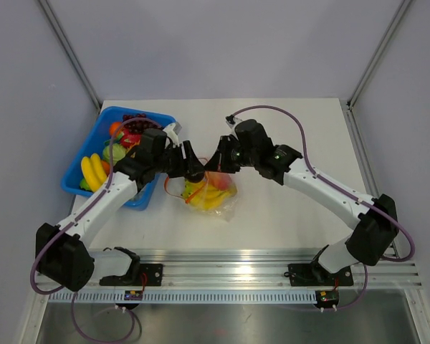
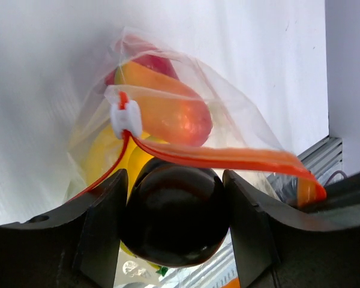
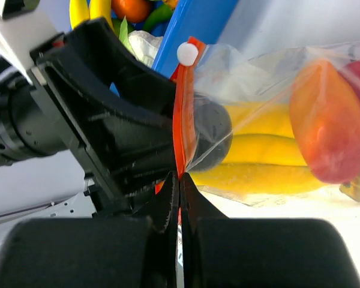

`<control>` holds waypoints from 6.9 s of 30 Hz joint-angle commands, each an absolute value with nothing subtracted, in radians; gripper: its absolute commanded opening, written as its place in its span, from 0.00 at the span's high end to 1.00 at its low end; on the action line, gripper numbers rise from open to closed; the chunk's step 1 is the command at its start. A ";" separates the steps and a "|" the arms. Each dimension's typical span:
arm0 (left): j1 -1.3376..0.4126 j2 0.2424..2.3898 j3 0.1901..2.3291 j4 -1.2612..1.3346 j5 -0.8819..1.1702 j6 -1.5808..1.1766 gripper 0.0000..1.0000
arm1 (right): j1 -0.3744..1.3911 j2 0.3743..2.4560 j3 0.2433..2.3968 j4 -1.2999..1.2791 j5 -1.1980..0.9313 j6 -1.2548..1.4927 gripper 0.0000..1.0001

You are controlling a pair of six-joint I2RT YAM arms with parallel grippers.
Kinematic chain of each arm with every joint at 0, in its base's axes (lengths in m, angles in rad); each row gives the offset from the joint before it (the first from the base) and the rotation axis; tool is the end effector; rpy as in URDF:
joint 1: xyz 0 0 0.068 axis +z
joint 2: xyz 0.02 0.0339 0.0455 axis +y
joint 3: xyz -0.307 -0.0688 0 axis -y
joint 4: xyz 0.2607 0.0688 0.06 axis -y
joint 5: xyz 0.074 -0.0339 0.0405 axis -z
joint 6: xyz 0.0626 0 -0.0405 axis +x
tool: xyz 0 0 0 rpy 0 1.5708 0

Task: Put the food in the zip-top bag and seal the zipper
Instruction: Place the fake fruit in the zipper food storage bag, then adjust the zipper food storage bag at the center of the board.

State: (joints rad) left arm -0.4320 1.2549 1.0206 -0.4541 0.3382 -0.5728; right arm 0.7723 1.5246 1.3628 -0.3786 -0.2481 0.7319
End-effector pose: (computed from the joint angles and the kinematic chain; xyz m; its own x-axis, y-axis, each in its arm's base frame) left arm 0.2591 -0.1423 0.3186 -0.8250 -0.1826 -0.5348 0.2148 0.7740 -0.5957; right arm 0.2674 0.2819 0.3681 -0.8270 0.0988 -0.5535 -0.3691 0.6472 0.6670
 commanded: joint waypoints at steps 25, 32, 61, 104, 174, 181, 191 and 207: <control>-0.489 1.127 1.135 -0.723 0.115 -0.359 0.06 | 0.778 1.378 1.310 -0.463 -0.255 0.623 1.00; -0.491 1.216 1.083 -0.605 0.143 -0.353 0.16 | 0.778 1.362 1.331 -0.515 -0.265 0.577 1.00; -0.489 1.161 1.057 -0.519 0.213 -0.657 1.00 | 1.411 1.322 1.261 -0.698 0.630 0.457 0.26; -0.489 1.147 1.003 -0.466 0.232 -0.710 1.00 | 1.266 1.428 1.186 -0.520 0.535 0.440 0.82; -0.302 1.261 0.756 0.382 1.137 0.100 0.27 | 0.999 0.933 0.982 -0.614 0.244 0.204 1.00; -0.328 1.341 0.804 0.357 1.115 0.110 0.29 | 0.999 0.945 0.986 -0.615 0.244 0.204 1.00; -0.354 1.355 0.811 0.336 1.112 0.107 0.58 | 0.999 0.953 0.994 -0.621 0.276 0.209 1.00; -0.357 1.040 0.637 0.304 0.980 0.052 1.00 | 0.999 1.115 1.386 -0.825 0.175 0.127 0.64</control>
State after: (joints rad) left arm -0.3534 1.0901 0.6437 0.2745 0.9977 0.0711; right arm 1.0035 1.0790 1.2243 -0.7937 0.2489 0.1833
